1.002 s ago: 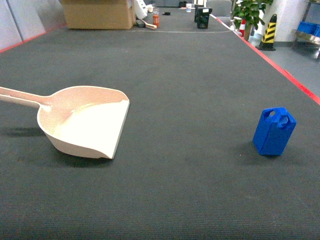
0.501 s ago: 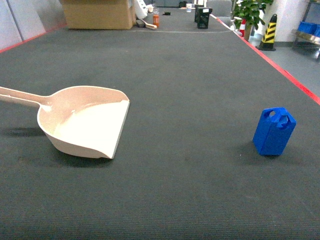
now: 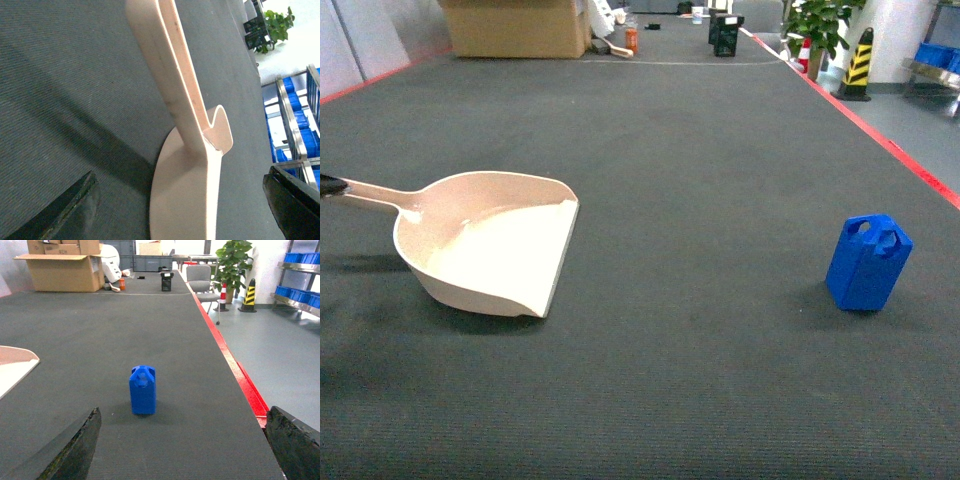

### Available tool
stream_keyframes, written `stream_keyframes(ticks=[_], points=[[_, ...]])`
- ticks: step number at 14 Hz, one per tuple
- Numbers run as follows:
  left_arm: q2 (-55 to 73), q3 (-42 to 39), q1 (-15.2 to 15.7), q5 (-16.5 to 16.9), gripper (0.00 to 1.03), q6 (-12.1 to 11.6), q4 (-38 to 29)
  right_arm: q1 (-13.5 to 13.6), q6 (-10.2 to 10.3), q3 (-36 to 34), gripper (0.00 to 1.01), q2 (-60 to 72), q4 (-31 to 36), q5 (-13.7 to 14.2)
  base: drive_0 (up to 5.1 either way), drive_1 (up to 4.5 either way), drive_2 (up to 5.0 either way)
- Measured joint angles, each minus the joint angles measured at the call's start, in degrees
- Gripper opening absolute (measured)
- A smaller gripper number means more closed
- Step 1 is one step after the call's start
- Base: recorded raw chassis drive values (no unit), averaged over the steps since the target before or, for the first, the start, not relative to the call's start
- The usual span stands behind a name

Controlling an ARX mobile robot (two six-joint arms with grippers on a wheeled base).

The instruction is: Place part in tray to right shelf

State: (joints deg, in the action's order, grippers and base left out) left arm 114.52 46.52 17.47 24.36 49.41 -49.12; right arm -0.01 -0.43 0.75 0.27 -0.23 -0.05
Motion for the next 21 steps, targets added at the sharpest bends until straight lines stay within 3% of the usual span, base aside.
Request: stream_keyframes(ticks=[3,5,7,9,10,11,13,16,21], points=[[7.3,12.9,-1.1,-1.4,0.98,2.8,5.1,0.0,0.0,0.0,0.98,0.0,0.0,0.0,0.0,0.00,0.0],[10.5,18.8,-1.6,-2.8,0.98,3.1,7.6,0.0,0.0,0.0,0.98,0.0,0.0,0.0,0.0,0.00,0.0],[14.1,22.6,-1.9,-2.7,0.98,4.5,5.6,0.0,0.0,0.0,0.98,0.0,0.0,0.0,0.0,0.00,0.0],[16.7,25.0,-2.0,-2.4,0.75,7.5,4.7,0.0,0.0,0.0,0.98,0.0,0.0,0.0,0.0,0.00,0.0],[17.5,24.5,-1.9,-1.5,0.30,13.6,-3.5,0.0,0.0,0.0,0.98,0.0,0.0,0.0,0.0,0.00,0.0],[14.8,19.0,-2.5,-0.7,0.16,17.8,-10.2,0.0,0.0,0.0,0.98,0.0,0.0,0.0,0.0,0.00,0.0],[8.2,12.9,-4.9,-0.3,0.16,21.6,-16.8,0.0,0.0,0.0,0.98,0.0,0.0,0.0,0.0,0.00,0.0],[-3.5,7.2,-11.9,-0.8,0.16,27.3,-24.3,0.0,0.0,0.0,0.98,0.0,0.0,0.0,0.0,0.00,0.0],[-6.1,4.4,-14.8,-1.4,0.16,29.3,-24.7,0.0,0.0,0.0,0.98,0.0,0.0,0.0,0.0,0.00,0.0]])
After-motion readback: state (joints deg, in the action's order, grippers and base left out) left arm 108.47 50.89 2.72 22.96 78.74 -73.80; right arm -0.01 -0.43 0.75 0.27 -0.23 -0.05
